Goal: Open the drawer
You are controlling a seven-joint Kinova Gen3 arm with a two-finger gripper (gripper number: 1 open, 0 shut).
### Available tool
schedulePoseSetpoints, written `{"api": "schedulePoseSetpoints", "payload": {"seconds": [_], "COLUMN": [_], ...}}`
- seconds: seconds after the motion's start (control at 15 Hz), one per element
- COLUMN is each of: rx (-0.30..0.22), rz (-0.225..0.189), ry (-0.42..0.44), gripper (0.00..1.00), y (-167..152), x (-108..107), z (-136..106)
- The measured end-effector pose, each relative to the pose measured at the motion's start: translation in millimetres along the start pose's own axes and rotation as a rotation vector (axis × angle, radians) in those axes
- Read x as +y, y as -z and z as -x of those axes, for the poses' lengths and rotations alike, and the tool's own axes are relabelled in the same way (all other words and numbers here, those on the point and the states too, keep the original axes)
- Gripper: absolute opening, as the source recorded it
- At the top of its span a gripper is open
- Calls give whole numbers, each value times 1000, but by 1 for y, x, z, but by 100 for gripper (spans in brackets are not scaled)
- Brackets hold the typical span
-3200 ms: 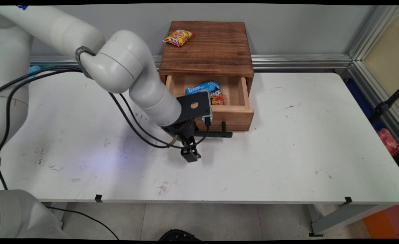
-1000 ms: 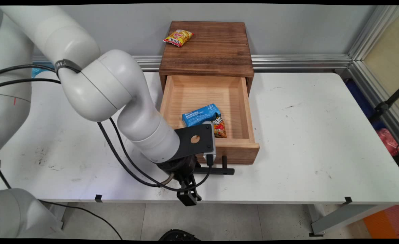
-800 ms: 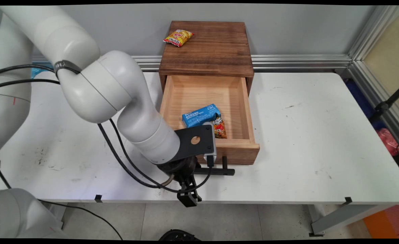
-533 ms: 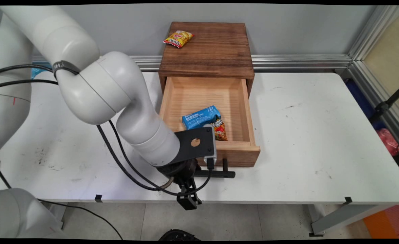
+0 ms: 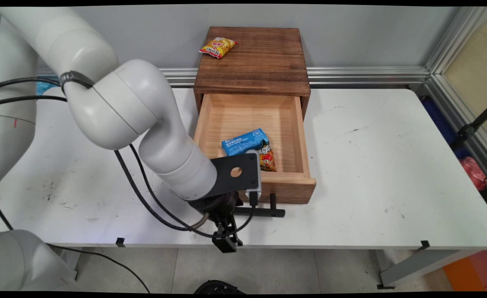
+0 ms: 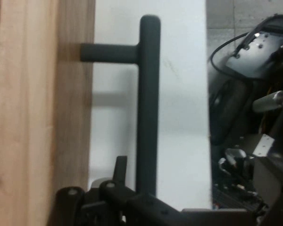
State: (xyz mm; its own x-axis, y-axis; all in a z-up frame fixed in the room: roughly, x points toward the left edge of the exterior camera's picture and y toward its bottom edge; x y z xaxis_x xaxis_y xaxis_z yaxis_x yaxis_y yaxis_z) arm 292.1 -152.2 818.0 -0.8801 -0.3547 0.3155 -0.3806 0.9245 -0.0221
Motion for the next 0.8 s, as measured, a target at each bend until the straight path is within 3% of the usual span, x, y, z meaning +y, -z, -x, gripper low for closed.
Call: {"api": "schedulePoseSetpoints", "payload": {"seconds": [0.8], "rx": [-27], "rz": [-78], "ry": [-28], "gripper": [100], "y": [8], "x": [-22], "z": [8]}}
